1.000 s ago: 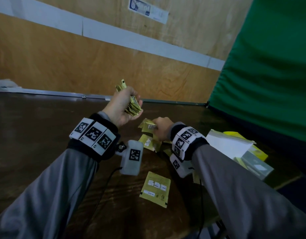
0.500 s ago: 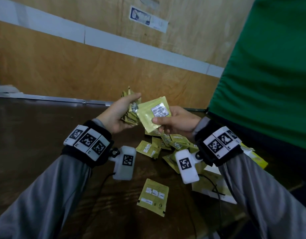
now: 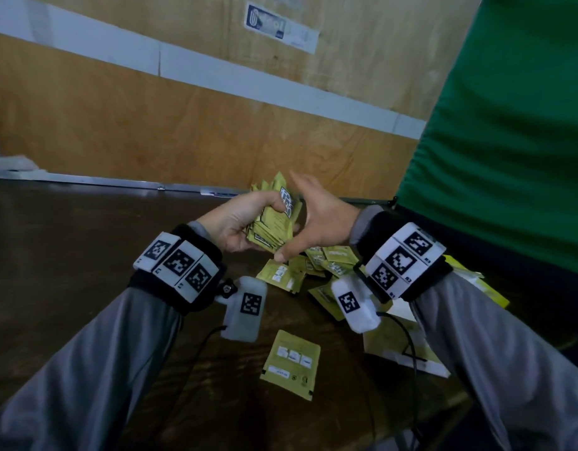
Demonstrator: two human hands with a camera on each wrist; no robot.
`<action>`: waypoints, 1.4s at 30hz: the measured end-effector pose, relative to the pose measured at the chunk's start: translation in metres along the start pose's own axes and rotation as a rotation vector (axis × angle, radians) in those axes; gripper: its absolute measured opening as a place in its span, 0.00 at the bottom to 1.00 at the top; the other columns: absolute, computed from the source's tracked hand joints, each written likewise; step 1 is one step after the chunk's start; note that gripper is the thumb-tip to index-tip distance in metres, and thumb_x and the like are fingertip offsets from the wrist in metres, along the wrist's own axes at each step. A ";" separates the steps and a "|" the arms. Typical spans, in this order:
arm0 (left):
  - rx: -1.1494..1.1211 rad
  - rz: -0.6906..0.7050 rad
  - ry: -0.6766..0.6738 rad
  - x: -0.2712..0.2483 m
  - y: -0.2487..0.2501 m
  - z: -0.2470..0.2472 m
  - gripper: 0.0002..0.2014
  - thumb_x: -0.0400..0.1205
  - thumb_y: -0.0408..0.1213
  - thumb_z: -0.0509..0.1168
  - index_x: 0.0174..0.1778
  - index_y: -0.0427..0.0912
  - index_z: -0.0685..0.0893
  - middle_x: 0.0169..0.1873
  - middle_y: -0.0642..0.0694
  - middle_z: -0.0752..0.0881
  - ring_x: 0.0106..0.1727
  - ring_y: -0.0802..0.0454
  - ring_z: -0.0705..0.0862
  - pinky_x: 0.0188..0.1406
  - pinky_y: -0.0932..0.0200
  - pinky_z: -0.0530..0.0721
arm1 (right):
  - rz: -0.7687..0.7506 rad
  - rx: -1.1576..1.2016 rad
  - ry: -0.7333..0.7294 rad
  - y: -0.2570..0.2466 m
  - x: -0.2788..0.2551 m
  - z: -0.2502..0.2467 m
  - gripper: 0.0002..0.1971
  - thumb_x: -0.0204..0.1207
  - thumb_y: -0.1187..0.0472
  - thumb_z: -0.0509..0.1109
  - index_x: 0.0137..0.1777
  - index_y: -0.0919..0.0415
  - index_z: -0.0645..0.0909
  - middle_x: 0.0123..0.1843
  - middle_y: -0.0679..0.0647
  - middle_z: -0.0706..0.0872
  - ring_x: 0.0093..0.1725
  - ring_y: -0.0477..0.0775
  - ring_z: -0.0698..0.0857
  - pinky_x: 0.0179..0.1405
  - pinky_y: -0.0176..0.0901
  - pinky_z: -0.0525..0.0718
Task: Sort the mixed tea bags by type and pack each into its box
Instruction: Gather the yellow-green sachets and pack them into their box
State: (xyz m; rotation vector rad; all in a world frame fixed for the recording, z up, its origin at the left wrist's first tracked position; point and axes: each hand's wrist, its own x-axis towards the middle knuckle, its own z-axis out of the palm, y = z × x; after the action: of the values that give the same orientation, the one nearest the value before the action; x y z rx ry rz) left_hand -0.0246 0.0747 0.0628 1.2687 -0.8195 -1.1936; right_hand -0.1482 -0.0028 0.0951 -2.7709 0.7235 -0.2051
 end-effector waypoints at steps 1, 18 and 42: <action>0.004 0.001 -0.022 0.000 0.000 0.001 0.11 0.80 0.31 0.56 0.36 0.35 0.82 0.22 0.43 0.86 0.22 0.49 0.85 0.26 0.61 0.85 | -0.016 -0.004 0.026 -0.002 0.000 0.002 0.70 0.45 0.43 0.87 0.82 0.65 0.47 0.81 0.60 0.59 0.79 0.57 0.62 0.78 0.49 0.64; -0.471 0.179 0.130 -0.001 0.009 -0.026 0.10 0.73 0.27 0.48 0.28 0.42 0.69 0.28 0.49 0.71 0.24 0.55 0.70 0.31 0.60 0.72 | 0.196 -0.196 -0.361 -0.027 -0.045 0.036 0.18 0.68 0.46 0.77 0.53 0.54 0.82 0.50 0.50 0.85 0.52 0.51 0.84 0.50 0.47 0.86; -0.220 0.090 0.259 -0.002 0.010 -0.019 0.12 0.77 0.48 0.69 0.45 0.43 0.81 0.30 0.49 0.81 0.28 0.55 0.83 0.39 0.58 0.82 | -0.093 0.132 0.918 -0.023 -0.016 0.007 0.08 0.68 0.61 0.79 0.46 0.63 0.90 0.39 0.52 0.89 0.36 0.45 0.83 0.39 0.36 0.84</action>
State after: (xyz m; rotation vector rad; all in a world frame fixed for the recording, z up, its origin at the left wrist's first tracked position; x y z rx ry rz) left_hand -0.0047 0.0806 0.0699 1.1632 -0.5342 -0.9926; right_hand -0.1497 0.0261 0.0945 -2.4881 0.7092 -1.5318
